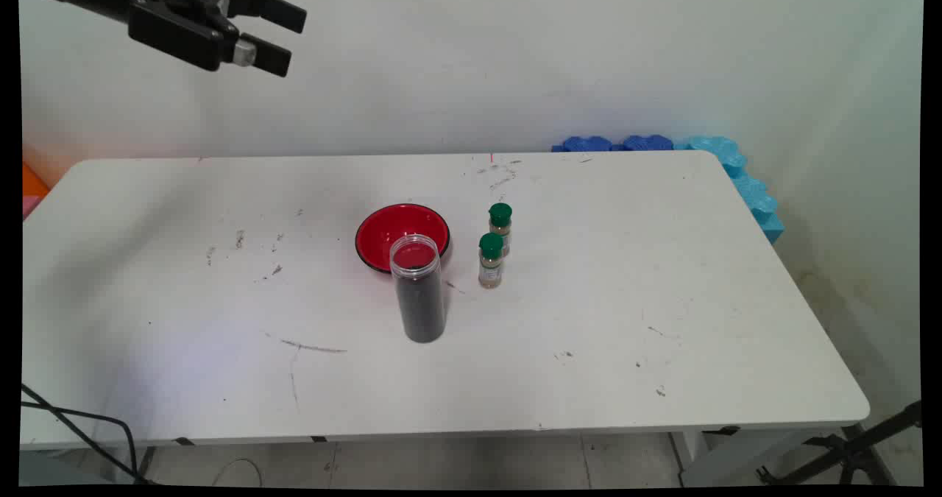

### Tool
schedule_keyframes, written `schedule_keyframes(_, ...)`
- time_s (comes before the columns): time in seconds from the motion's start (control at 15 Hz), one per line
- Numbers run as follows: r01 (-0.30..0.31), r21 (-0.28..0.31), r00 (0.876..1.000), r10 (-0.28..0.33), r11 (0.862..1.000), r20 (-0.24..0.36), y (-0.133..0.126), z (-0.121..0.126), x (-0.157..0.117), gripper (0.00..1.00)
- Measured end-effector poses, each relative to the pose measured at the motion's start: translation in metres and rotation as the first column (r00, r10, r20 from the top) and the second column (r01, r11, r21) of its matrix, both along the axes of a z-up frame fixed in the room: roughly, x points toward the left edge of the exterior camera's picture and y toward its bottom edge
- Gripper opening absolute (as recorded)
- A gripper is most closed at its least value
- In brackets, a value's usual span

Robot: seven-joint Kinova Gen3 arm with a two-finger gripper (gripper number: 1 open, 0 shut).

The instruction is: Pick up the black seasoning powder from the table

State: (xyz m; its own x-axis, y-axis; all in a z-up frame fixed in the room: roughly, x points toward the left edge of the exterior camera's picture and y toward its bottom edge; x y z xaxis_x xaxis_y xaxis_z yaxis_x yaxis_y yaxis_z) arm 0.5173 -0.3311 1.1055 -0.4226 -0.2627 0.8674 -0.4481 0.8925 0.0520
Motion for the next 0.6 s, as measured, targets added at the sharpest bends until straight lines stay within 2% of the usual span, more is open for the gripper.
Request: schedule_keyframes(0.6,-0.023,0.029,1.000,0.023,0.999,0.015,0.000,-0.021,0.001,1.00)
